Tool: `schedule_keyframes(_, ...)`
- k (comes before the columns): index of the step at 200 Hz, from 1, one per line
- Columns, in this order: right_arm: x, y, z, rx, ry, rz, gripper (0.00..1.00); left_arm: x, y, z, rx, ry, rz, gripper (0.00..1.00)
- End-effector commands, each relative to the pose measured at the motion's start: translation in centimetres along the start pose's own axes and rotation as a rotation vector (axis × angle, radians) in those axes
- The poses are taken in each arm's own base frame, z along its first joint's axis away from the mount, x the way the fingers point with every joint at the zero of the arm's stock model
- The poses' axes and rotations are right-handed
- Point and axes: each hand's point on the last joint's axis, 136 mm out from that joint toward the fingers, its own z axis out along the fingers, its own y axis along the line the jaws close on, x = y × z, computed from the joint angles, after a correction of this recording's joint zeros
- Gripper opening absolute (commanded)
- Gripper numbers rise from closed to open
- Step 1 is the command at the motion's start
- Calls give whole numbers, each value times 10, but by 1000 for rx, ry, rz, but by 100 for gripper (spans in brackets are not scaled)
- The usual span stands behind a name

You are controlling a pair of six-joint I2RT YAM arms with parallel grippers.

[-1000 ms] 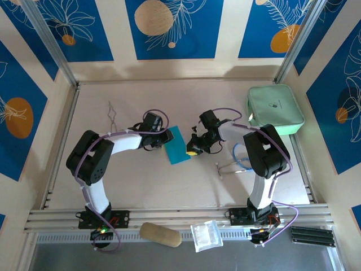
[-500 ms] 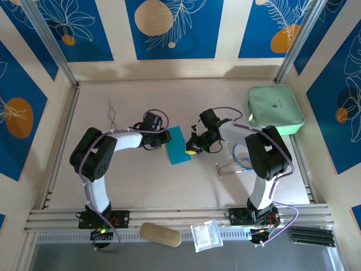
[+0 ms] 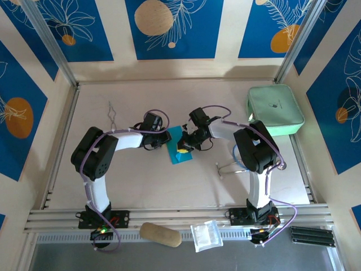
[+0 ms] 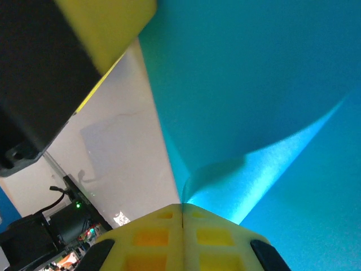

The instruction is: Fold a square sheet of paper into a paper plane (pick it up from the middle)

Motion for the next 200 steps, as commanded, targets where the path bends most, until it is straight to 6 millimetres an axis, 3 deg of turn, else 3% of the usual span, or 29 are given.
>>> schedule_keyframes(1,-11,3,3,4,-26,25,0,4,8,6,-19,29,-4,15)
schedule_keyframes(200,-32,1,22,-3,-42,16,0,12,12,15,-15,71,-21,13)
